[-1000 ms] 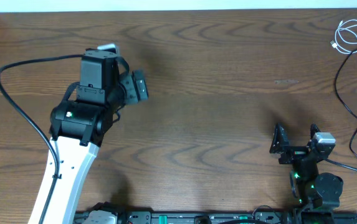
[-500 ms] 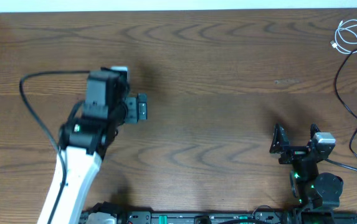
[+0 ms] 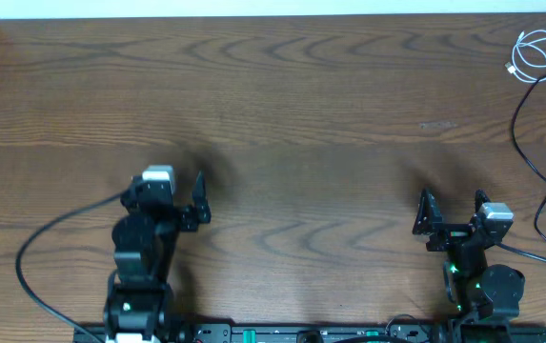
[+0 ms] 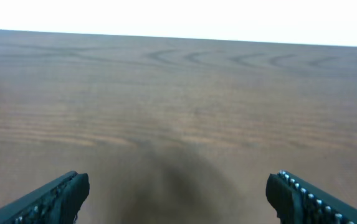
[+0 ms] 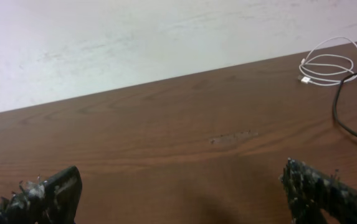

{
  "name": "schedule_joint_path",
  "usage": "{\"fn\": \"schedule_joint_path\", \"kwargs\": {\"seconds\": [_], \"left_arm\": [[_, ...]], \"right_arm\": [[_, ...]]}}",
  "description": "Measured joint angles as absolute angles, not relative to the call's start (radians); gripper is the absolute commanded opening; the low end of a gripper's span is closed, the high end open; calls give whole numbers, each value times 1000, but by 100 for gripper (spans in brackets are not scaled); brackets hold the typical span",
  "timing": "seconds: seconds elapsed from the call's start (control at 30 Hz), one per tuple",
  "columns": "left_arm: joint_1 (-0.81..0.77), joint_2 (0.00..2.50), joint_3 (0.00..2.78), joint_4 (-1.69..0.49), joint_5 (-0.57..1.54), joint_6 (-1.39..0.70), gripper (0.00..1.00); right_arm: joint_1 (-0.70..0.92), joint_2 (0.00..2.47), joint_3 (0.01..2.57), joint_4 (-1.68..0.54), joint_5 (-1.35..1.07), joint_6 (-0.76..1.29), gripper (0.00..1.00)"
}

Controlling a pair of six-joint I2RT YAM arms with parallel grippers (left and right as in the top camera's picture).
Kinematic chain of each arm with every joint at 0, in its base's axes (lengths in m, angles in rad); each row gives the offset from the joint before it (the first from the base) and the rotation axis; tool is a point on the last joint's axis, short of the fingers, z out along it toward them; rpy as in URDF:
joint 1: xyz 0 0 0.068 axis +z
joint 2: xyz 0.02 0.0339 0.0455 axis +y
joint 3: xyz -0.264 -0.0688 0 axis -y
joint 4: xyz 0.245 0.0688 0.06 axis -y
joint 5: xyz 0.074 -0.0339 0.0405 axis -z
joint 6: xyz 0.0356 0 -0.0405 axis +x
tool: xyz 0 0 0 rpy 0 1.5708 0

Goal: Untangle cables

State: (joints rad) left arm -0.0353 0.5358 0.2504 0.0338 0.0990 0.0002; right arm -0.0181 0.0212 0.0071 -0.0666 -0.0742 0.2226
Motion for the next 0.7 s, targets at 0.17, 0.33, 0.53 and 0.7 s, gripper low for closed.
{"fn": "schedule_joint_path", "kwargs": {"seconds": [0.17, 0.33, 0.53, 0.7], "left_arm": [[-35, 388, 135, 36, 79, 1, 96], [-35, 272, 60, 42, 56, 1, 96], [-35, 195, 17, 29, 46, 1, 96], [-35, 146, 7, 7, 46, 1, 96]], "right_arm": [[-18, 21, 7, -67, -74, 223, 99], [-18, 21, 7, -67, -74, 223, 99], [-18, 21, 7, -67, -74, 223, 99], [-18, 21, 7, -67, -74, 223, 99]]}}
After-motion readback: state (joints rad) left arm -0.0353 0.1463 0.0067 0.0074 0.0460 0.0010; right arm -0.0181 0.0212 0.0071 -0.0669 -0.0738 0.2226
